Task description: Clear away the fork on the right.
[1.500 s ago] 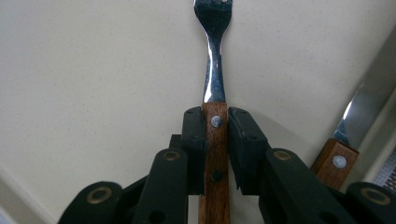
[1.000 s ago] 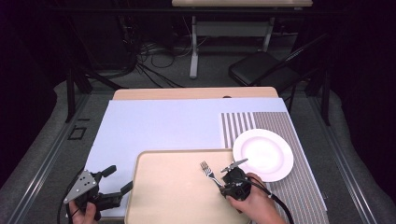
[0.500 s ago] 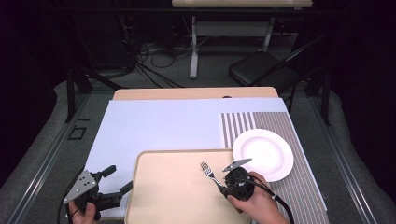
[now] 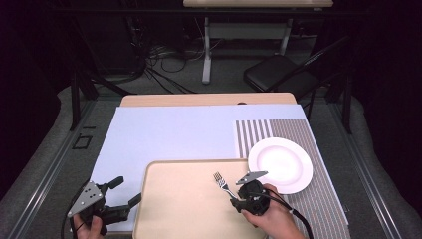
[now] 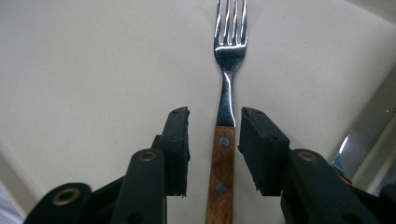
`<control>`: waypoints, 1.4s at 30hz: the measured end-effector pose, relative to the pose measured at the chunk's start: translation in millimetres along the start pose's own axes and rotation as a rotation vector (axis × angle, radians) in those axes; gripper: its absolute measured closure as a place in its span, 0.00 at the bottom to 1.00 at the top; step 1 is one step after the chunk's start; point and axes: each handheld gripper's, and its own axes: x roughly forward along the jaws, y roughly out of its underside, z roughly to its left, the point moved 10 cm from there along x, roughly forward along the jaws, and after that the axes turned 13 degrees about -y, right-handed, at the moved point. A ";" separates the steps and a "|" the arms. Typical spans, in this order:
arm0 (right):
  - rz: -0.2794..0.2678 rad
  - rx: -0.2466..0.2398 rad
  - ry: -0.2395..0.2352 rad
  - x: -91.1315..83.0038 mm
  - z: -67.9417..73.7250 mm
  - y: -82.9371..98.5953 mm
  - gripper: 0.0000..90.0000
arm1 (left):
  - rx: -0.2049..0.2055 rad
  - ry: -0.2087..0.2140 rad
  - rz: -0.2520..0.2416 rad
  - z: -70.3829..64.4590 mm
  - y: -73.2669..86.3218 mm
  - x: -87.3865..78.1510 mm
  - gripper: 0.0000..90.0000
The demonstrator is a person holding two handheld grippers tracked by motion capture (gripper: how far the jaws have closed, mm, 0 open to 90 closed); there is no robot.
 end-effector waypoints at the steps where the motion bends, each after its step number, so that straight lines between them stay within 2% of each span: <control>1: -0.013 -0.002 -0.015 1.0 1.4 -1.2 0.72 | 0.000 -0.002 0.002 0.2 0.1 0.0 0.15; 6: -0.019 -0.022 -0.026 2.3 5.3 -2.4 0.76 | 0.001 0.000 0.002 -0.2 0.2 0.3 0.15; 10: -0.025 -0.038 -0.019 5.7 7.3 -2.7 0.84 | 0.001 0.000 0.002 -0.3 0.3 0.4 0.15; 22: 0.029 -0.028 0.004 19.4 2.5 5.2 1.00 | 0.002 0.002 0.003 -0.1 0.4 0.2 0.15; 28: 0.035 -0.008 -0.010 22.7 2.1 6.9 1.00 | 0.002 0.000 0.003 -0.1 0.5 0.5 0.15; 42: 0.030 0.046 0.024 17.6 -14.2 9.6 1.00 | 0.001 0.001 0.003 -0.2 0.4 0.4 0.15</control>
